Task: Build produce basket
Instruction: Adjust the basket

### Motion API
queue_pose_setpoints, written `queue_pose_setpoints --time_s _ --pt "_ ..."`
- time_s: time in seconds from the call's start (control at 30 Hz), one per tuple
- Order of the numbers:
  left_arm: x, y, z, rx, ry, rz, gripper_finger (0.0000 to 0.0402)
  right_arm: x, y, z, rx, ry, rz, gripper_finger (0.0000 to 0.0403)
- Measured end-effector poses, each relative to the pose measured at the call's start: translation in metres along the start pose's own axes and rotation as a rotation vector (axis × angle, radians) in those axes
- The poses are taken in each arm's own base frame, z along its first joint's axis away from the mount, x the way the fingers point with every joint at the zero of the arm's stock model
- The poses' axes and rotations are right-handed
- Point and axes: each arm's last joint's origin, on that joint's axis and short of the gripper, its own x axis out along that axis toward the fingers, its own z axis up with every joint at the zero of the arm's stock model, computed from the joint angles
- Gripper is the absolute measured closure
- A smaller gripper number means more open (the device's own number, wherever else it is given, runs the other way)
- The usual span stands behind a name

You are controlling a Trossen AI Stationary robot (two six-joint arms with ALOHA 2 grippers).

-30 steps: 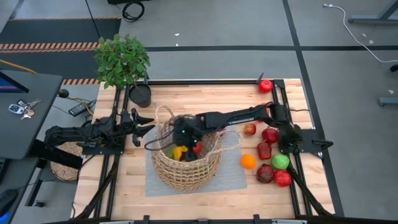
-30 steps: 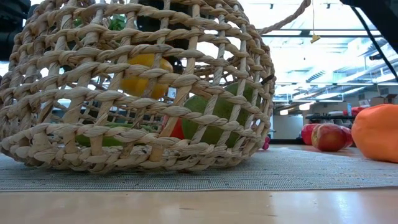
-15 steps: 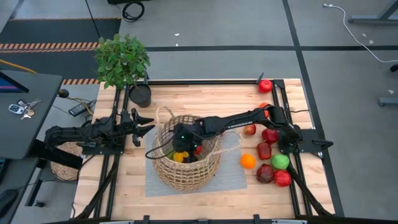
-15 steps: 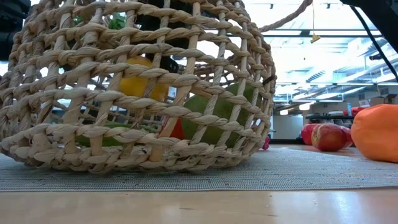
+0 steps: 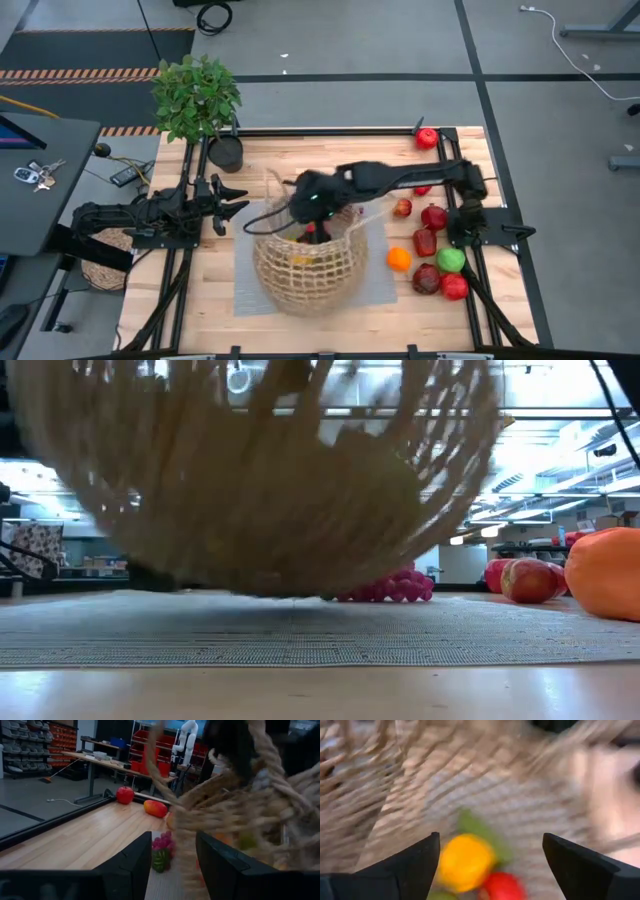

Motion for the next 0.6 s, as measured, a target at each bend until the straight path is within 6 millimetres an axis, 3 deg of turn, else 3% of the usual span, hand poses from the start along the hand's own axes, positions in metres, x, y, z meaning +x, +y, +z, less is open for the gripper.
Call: queue_pose_setpoints --time_s 0.1,0.17,0.4,0.6 --pt "0.000 0.000 0.000 0.000 0.000 0.000 0.0241 -0.026 0.006 0.004 -0.014 -0.065 -0.072 0.0053" --pt "0.000 0.000 0.000 0.000 0.000 0.000 0.0241 -0.027 0.007 0.000 -0.010 -0.070 -0.102 0.0055" --pt "0.000 0.000 0.000 0.000 0.000 0.000 0.0241 0.026 0.009 -0.042 0.022 0.020 -0.108 0.0055" --pt "0.000 0.000 0.000 0.000 0.000 0.000 0.0241 0.040 0.011 -0.057 0.041 0.002 -0.048 0.0056"
